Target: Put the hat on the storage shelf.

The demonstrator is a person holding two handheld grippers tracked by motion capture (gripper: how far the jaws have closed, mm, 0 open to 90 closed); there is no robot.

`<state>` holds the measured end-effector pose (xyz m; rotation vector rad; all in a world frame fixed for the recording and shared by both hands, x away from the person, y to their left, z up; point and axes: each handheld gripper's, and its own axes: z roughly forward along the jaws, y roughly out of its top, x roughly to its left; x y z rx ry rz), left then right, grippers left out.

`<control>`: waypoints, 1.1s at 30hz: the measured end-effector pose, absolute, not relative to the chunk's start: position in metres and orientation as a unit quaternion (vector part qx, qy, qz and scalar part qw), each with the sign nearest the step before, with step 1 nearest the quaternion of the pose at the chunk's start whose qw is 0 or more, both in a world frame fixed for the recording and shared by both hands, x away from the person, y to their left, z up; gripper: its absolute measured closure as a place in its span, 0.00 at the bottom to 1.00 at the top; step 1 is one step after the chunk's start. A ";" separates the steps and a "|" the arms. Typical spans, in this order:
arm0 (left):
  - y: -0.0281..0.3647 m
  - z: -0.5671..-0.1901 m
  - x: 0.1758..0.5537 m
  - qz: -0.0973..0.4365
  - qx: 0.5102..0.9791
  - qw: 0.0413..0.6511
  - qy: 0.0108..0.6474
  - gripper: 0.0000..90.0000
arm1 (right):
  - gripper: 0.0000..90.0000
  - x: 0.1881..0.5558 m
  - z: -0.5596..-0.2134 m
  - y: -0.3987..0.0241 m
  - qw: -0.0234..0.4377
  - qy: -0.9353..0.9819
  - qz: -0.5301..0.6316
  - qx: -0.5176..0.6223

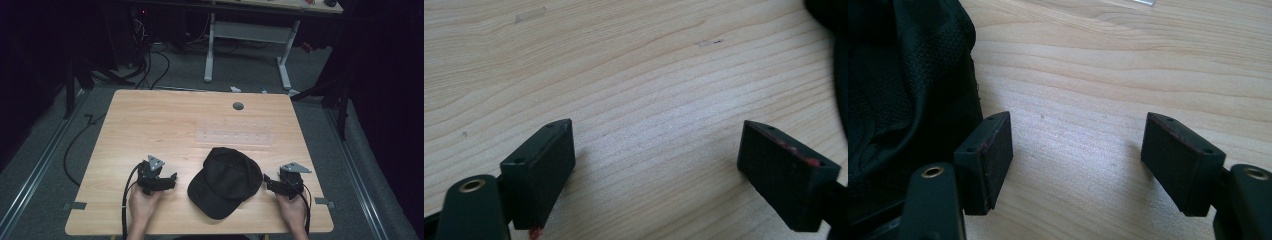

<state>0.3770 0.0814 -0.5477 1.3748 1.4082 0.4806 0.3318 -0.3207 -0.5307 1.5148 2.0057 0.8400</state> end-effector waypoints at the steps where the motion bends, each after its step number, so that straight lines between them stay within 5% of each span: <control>1: 0.081 -0.548 0.377 0.201 0.576 0.529 0.590 0.18 | 0.32 0.332 -0.531 -0.321 0.243 0.734 0.307 0.554; 24: 0.080 -0.547 0.376 0.196 0.581 0.535 0.581 0.24 | 0.33 0.332 -0.531 -0.321 0.242 0.732 0.309 0.557; 33: 0.080 -0.547 0.376 0.196 0.581 0.535 0.581 0.24 | 0.48 0.329 -0.526 -0.328 0.233 0.714 0.323 0.576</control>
